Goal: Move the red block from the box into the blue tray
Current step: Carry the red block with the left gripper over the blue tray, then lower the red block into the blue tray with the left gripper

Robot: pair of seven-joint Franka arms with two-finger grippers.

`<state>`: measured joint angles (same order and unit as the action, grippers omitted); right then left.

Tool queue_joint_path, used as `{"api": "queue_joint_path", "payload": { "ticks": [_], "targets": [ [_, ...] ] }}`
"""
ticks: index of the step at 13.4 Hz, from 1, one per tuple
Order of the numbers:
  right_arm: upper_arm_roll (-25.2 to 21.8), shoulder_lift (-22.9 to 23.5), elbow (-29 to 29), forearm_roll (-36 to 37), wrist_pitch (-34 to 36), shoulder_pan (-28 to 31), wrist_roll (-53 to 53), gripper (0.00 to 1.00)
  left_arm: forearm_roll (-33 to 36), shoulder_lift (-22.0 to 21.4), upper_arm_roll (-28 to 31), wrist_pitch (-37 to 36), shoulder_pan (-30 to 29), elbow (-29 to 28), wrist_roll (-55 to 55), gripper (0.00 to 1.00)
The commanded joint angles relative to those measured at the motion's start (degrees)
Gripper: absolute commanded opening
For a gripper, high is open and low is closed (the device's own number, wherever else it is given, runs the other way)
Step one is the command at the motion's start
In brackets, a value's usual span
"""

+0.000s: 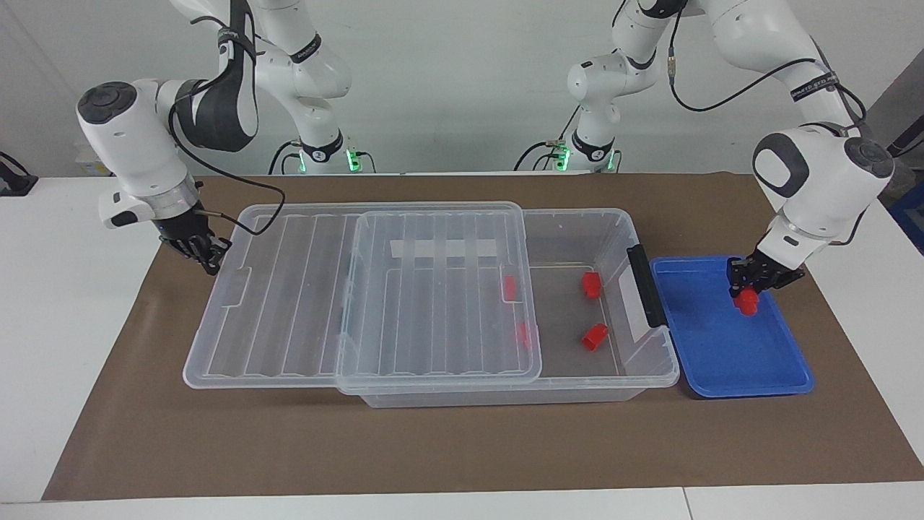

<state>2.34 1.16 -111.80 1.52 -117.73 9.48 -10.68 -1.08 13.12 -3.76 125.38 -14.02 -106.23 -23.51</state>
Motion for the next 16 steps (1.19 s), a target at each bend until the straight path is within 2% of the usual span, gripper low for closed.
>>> {"api": "queue_joint_path", "payload": {
  "ticks": [1, 5, 10, 16],
  "targets": [
    [0.3, 0.16, -0.09, -0.73, -1.28, 0.37, 1.71, 0.0, 0.99, 1.46, -0.54, 8.27, -0.39, -3.71, 0.99, 0.0],
    [0.3, 1.04, 2.37, 0.06, -1.28, 0.28, 1.71, 0.0, 0.9, 3.05, -0.54, 11.63, 0.04, -5.83, 6.19, 0.0],
    [0.3, 0.87, 0.62, -0.02, -1.8, 0.28, 2.59, 0.0, 0.9, 3.93, -0.54, 14.18, 0.22, -7.68, 11.89, 0.0],
    [0.91, 0.43, 0.09, -0.46, 0.12, -1.64, 2.41, 0.0, 0.9, 4.02, -0.54, 18.05, -0.3, -10.84, 11.91, 0.0]
  ]
}}
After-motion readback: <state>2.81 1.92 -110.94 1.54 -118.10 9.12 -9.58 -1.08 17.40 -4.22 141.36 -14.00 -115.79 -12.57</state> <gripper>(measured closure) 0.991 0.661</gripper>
